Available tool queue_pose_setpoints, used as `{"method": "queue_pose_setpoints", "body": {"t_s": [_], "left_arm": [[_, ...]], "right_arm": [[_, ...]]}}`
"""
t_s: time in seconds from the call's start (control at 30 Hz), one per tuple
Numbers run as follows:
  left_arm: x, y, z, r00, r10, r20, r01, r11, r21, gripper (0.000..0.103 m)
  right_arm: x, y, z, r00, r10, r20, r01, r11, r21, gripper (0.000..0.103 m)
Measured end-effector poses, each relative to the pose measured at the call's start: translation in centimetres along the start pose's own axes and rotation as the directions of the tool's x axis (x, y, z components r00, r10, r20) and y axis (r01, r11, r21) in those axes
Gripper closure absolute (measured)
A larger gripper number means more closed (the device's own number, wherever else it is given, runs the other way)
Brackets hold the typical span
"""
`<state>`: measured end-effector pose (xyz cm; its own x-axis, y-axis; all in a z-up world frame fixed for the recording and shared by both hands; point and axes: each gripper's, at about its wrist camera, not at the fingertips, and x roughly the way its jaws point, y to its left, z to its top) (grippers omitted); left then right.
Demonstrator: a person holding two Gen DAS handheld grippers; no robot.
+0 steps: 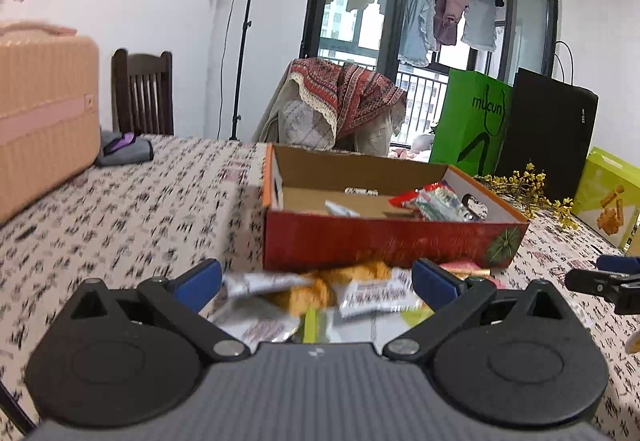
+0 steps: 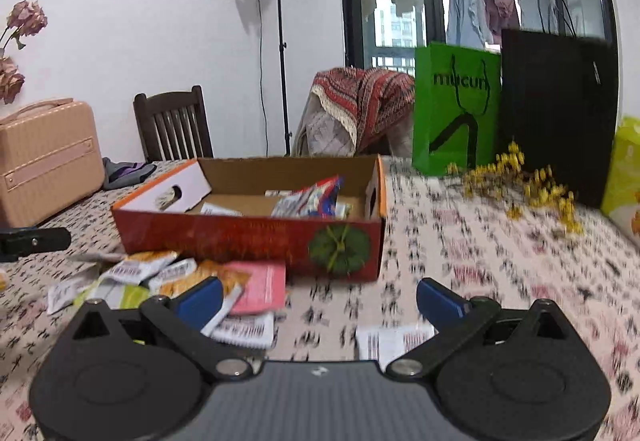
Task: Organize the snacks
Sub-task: 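Move both grippers back to the pile and grasp a white sachet with the right gripper, then hold the white sachet in the right gripper while the left gripper grasps another sachet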
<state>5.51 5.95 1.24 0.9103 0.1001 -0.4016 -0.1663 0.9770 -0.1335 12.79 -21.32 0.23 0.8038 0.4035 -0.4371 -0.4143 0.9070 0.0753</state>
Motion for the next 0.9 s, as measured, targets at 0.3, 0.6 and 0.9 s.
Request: {"method": "queue_pose_setpoints", "body": {"t_s": [0.3,0.6,0.9], "left_arm": [[-1.6,2.1,-2.3,1.0,0.02,-0.019,-0.02,0.999,-0.028,0.0],[-1.5,3.3,-3.2,0.998,0.041,-0.042,-0.044,0.997,-0.061,0.0],[-1.3,3.5,-3.3,0.998,0.041,-0.053,-0.044,0.997,-0.07,0.0]], "right_arm": [[0.3,-1.6,-2.2,0.995,-0.045,-0.094,0.048,0.999,0.024,0.0],[3.2,-2.4,-2.5,0.973,-0.122,-0.193,0.126,0.992,0.007,0.002],[4.5,-3.2,-2.9,0.965,-0.147,-0.216,0.155,0.988,0.022,0.024]]}}
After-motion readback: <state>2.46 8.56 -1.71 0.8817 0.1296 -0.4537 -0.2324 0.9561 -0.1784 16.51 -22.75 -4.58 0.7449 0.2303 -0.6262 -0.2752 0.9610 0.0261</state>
